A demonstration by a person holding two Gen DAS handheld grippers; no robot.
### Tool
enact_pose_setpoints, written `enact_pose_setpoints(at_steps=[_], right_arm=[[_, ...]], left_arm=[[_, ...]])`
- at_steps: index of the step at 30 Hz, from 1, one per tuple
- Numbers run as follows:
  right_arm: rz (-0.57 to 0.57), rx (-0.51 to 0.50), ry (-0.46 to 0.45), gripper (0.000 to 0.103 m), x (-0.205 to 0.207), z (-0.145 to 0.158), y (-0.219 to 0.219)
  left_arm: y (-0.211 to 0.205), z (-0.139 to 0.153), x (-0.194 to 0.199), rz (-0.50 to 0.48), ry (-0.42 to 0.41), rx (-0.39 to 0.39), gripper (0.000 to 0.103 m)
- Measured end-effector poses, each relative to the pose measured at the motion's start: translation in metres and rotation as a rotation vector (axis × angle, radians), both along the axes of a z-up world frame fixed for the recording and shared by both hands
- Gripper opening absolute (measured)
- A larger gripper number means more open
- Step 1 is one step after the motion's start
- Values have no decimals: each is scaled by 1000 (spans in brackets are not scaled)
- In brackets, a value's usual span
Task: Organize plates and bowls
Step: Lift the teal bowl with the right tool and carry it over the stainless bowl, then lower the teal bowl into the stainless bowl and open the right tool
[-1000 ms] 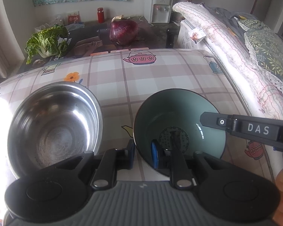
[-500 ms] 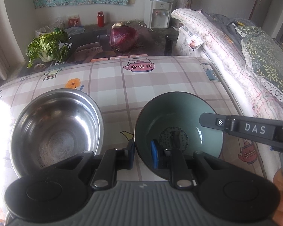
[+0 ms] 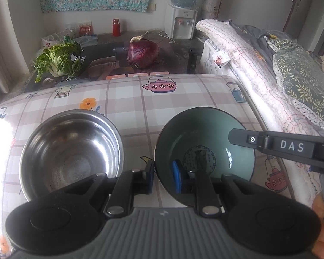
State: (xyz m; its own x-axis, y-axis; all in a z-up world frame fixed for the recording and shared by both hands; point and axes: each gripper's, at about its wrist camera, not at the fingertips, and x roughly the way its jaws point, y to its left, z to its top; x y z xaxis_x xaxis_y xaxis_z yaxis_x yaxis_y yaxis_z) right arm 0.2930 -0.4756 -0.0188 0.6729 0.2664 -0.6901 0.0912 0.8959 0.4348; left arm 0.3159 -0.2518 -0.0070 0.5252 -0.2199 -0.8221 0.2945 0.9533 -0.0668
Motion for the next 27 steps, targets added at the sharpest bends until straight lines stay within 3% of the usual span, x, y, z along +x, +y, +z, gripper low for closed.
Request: enact_pose_setpoints(at_steps=[15, 27], right_arm=[[50, -32, -27, 13, 7, 29, 36], [149, -9, -26, 13, 37, 33, 104]], left_arm=[[39, 24, -1, 66, -40, -35, 19], [106, 28, 14, 183, -48, -21, 19]])
